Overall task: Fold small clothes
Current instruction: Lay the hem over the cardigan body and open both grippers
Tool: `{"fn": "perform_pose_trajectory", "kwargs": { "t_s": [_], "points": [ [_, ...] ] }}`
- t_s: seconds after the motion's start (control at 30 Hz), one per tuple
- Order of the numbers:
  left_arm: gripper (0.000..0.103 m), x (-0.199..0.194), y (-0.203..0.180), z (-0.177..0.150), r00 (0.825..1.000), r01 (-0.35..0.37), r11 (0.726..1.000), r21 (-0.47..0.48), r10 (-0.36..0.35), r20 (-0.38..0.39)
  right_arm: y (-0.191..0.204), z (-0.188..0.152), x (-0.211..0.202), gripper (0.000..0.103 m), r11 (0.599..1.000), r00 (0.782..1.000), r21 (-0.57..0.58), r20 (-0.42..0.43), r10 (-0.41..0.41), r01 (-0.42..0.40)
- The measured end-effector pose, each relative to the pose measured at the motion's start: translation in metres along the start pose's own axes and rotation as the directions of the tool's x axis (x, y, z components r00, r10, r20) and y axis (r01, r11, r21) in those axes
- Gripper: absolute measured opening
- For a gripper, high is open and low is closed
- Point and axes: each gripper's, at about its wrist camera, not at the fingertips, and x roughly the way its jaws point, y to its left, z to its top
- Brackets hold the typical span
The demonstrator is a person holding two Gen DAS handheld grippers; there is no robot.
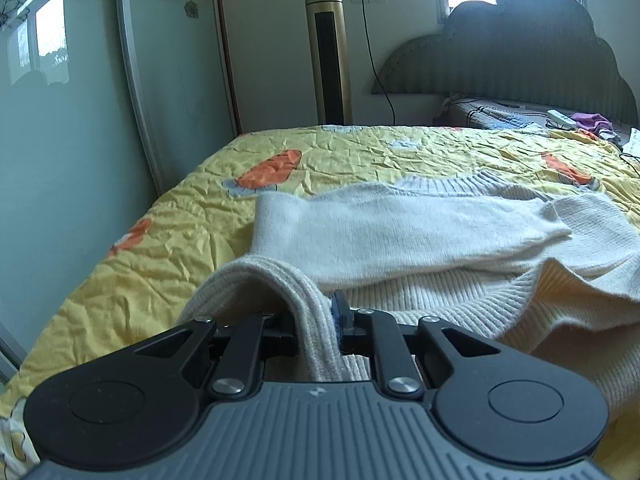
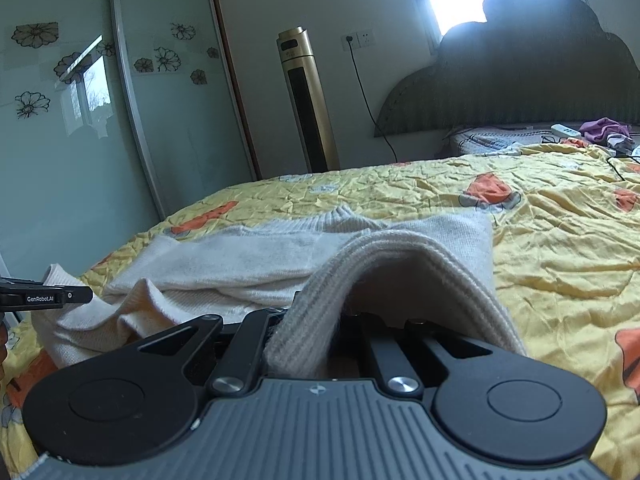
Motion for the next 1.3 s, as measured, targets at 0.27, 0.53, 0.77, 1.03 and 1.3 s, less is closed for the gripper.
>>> {"fn": "perform_pose_trajectory", "kwargs": {
  "t_s": [0.27, 0.53, 0.77, 1.03, 1.3],
  "points": [
    [0.014, 0.010, -0.007, 0.015, 1.000, -0.022, 1.000, 0.023, 0.022, 0.022, -0.001, 0.017, 0.013, 0.009, 1.000, 1.000, -0.019, 0.027, 0.001, 0.000],
    [0.013, 0.011, -0.006, 0.033, 0.999, -0.031, 0.999, 0.020, 0.030, 0.045, -0.002, 0.029, 0.021, 0.009, 1.000, 0.999, -0.018, 0.052, -0.004, 0.005],
    [0.013, 0.011, -0.007, 0.050, 0.996, -0.038, 0.999, 0.015, 0.037, 0.081, -0.004, 0.043, 0.028, 0.009, 1.000, 0.996, -0.004, 0.085, -0.005, 0.006],
    [0.013, 0.019, -0.007, 0.071, 0.994, -0.044, 0.998, 0.035, 0.040, 0.106, -0.008, 0.059, 0.039, 0.009, 1.000, 0.994, -0.019, 0.110, -0.012, 0.014],
    [0.013, 0.056, -0.009, 0.091, 0.996, -0.021, 0.999, 0.043, 0.017, 0.084, -0.016, 0.071, 0.064, 0.009, 1.000, 0.993, 0.010, 0.112, -0.030, 0.029]
  ]
}}
